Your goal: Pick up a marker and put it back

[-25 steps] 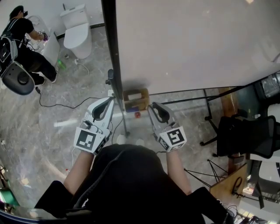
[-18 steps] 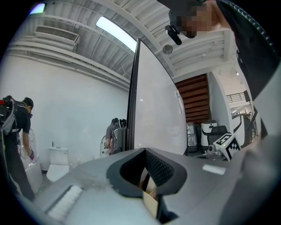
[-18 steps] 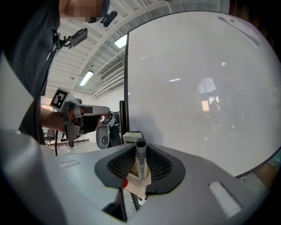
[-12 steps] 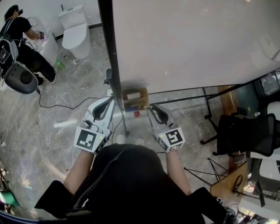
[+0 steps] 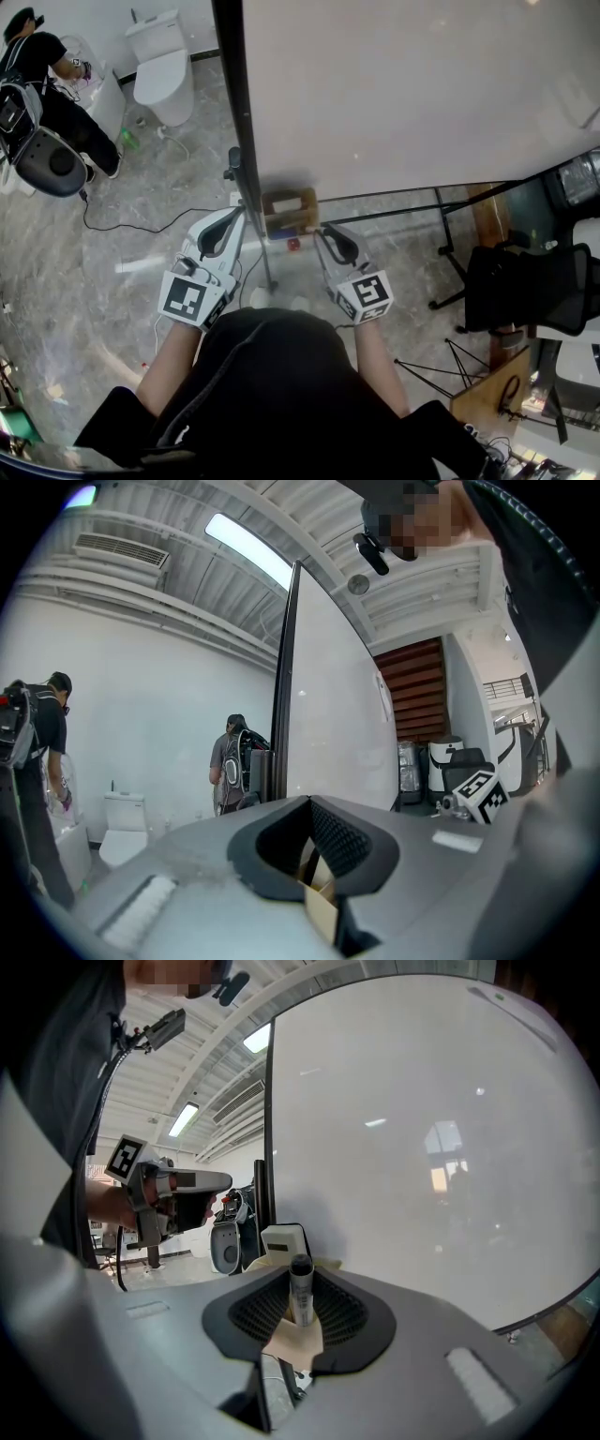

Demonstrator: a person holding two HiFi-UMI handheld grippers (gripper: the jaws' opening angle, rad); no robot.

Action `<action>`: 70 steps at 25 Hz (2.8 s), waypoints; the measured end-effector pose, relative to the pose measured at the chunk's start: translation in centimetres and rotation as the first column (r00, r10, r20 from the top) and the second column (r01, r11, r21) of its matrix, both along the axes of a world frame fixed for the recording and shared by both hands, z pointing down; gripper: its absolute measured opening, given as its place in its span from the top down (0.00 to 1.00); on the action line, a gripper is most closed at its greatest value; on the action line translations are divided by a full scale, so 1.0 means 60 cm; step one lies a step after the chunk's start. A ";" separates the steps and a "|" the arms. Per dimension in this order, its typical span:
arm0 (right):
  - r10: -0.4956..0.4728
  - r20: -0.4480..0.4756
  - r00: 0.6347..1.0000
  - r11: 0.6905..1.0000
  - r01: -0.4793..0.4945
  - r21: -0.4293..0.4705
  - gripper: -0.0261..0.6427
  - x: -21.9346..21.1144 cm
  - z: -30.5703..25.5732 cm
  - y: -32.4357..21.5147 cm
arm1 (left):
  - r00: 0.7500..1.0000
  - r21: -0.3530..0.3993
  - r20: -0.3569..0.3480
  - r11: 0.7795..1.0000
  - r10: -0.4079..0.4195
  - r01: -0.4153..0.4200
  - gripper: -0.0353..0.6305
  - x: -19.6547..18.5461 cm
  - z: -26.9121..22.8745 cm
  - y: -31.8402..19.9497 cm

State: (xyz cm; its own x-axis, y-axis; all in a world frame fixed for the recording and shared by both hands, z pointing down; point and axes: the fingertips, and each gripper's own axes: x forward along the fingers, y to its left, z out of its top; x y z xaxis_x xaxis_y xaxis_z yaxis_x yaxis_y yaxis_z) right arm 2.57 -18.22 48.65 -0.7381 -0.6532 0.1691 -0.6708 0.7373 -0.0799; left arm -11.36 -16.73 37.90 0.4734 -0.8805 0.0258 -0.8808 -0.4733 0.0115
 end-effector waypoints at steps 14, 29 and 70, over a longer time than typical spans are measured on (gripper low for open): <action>-0.022 -0.019 1.000 1.000 0.021 -0.021 0.81 -0.005 0.012 -0.004 | 1.000 0.003 -0.002 1.000 0.003 -0.003 0.94 0.002 -0.004 -0.009; -0.031 -0.025 0.999 0.999 0.030 -0.030 0.75 -0.005 0.014 -0.007 | 1.000 0.004 -0.003 1.000 0.007 -0.007 0.94 0.003 -0.002 -0.015; 0.046 0.125 0.991 0.981 -0.068 0.179 0.95 0.075 -0.196 0.065 | 0.987 0.013 -0.017 0.987 0.161 -0.161 0.94 0.108 -0.014 -0.018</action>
State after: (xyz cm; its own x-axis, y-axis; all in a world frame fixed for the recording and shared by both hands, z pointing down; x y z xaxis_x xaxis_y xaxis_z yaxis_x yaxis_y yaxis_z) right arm 7.08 -14.33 36.90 -0.7061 -0.7068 -0.0440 -0.7062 0.7074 -0.0295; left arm -4.86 -17.81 37.08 0.6092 -0.7930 0.0059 -0.7929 -0.6090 0.0203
